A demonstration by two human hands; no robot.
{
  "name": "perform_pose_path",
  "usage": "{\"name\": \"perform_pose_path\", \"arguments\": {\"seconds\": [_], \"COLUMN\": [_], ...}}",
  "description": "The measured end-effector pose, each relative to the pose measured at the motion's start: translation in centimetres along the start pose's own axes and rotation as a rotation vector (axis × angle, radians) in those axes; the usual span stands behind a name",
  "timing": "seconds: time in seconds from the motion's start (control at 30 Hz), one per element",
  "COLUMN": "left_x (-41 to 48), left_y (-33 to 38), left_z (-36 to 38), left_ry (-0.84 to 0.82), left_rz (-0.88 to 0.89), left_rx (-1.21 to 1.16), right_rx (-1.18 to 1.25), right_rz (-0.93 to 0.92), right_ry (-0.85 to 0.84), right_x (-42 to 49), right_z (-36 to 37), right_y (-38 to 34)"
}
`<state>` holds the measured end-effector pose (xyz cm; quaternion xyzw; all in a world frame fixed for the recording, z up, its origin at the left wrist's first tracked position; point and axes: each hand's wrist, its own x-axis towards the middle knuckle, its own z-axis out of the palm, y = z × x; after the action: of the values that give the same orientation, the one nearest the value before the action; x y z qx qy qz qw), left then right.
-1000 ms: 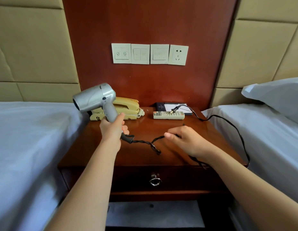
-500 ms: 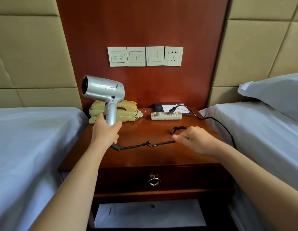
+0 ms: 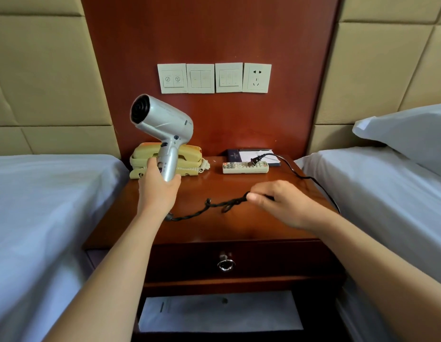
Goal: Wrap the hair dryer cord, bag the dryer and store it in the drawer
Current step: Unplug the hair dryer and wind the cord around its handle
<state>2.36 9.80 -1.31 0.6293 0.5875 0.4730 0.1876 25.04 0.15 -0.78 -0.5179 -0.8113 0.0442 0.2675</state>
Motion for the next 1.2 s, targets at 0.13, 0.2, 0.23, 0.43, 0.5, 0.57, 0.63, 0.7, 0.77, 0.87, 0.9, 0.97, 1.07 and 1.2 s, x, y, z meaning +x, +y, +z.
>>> {"name": "perform_pose_path", "arguments": {"seconds": [0.13, 0.2, 0.23, 0.43, 0.5, 0.57, 0.63, 0.7, 0.77, 0.87, 0.9, 0.97, 1.07, 1.2], "left_x": [-0.4, -0.8, -1.0, -1.1, -1.5, -2.0, -2.4, -2.7, -3.1, -3.9, -4.3, -5.0, -5.5, -5.2], "left_y": [0.8, 1.0, 1.2, 1.8, 1.9, 2.2, 2.6, 3.0, 3.3, 3.6, 3.6, 3.6, 3.4, 3.3], "left_z": [0.2, 0.5, 0.6, 0.3, -0.1, -0.3, -0.6, -0.9, -0.8, -0.1, 0.3, 1.0, 1.3, 0.6], "left_ry": [-0.027, -0.095, -0.128, -0.282, -0.429, -0.579, -0.667, -0.724, -0.755, -0.742, -0.754, -0.809, -0.877, -0.951], "left_rz": [0.061, 0.104, 0.123, 0.126, 0.061, -0.025, -0.086, -0.106, -0.108, -0.111, -0.103, -0.090, -0.078, -0.041], "left_rx": [0.054, 0.119, 0.157, 0.191, 0.105, -0.087, -0.245, -0.297, -0.268, -0.167, -0.134, -0.107, -0.119, -0.177], "right_rx": [-0.151, -0.293, -0.396, -0.627, -0.625, -0.599, -0.547, -0.515, -0.508, -0.514, -0.519, -0.517, -0.492, -0.497], "right_rz": [0.074, 0.083, 0.063, 0.003, 0.016, 0.055, 0.070, 0.070, 0.066, 0.070, 0.074, 0.078, 0.090, 0.119], "right_ry": [0.116, 0.168, 0.215, 0.459, 0.501, 0.553, 0.584, 0.621, 0.648, 0.672, 0.678, 0.677, 0.659, 0.623], "right_x": [0.6, 0.8, 0.8, 1.5, 1.9, 2.3, 2.8, 3.1, 3.3, 3.6, 3.7, 3.9, 3.8, 3.3], "right_z": [-1.7, -2.1, -2.1, -2.1, -2.2, -2.4, -2.5, -2.5, -2.3, -2.2, -2.1, -1.7, -1.3, -1.7], "right_y": [0.1, 0.4, 0.6, 1.8, 1.7, 1.8, 1.8, 1.4, 1.1, 0.7, 0.6, 0.6, 0.7, 0.6]}}
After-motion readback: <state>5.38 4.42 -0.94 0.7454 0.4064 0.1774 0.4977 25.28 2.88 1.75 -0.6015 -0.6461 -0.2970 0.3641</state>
